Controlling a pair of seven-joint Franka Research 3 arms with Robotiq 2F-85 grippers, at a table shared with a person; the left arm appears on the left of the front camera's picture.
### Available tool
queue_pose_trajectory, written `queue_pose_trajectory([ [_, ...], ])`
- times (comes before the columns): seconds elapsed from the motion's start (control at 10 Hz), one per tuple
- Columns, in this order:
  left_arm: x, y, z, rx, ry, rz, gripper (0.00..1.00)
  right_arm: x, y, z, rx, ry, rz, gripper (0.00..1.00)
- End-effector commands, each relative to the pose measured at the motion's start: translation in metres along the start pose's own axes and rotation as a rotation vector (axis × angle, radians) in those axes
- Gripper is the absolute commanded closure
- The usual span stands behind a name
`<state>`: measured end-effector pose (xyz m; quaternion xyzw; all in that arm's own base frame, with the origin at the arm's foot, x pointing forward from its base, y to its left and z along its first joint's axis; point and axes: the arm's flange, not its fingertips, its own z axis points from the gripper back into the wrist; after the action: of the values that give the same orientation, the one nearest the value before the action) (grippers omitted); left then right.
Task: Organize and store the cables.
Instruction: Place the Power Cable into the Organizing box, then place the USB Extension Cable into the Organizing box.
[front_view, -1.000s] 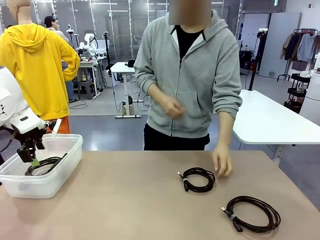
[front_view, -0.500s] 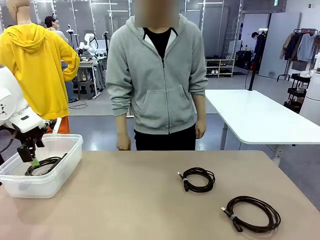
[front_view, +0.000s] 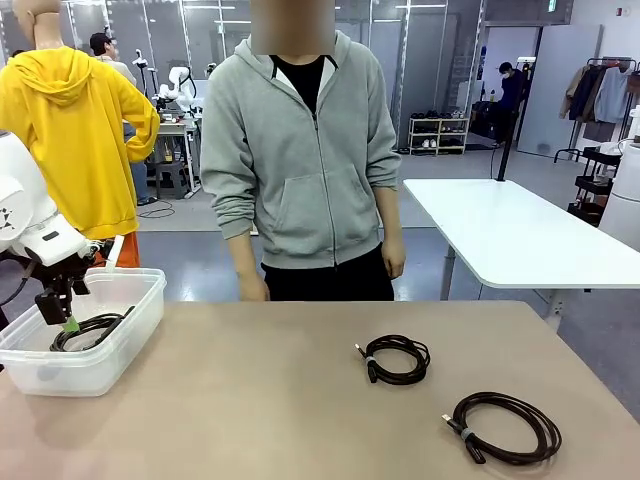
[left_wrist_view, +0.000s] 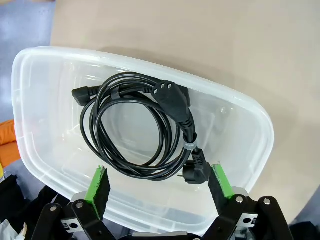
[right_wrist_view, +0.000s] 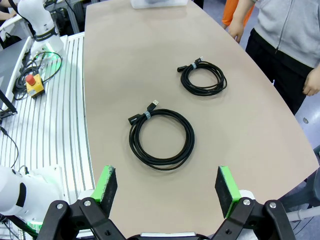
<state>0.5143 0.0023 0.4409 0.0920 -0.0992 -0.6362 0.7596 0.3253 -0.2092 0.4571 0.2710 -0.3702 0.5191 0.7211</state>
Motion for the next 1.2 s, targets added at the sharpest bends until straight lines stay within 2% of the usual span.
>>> queue_pose_trajectory([
  [0.0,-0.003,0.001,-0.001,-0.002,0.0,-0.011,0.0,0.001,0.0,-0.001,-0.003,-0.008,0.008,0.0],
  [0.9,0.0,0.0,0.0,0.0,0.0,0.0,0.01,0.001,0.0,-0.001,-0.003,-0.008,0.008,0.0],
  [1.0,0.01,0.011,0.032,-0.007,-0.148,0.099,0.0,0.001,0.0,-0.001,-0.003,-0.008,0.008,0.0],
  [1.1,0.01,0.008,0.054,-0.005,-0.162,0.158,0.0,0.001,0.0,-0.001,-0.003,-0.008,0.008,0.0],
])
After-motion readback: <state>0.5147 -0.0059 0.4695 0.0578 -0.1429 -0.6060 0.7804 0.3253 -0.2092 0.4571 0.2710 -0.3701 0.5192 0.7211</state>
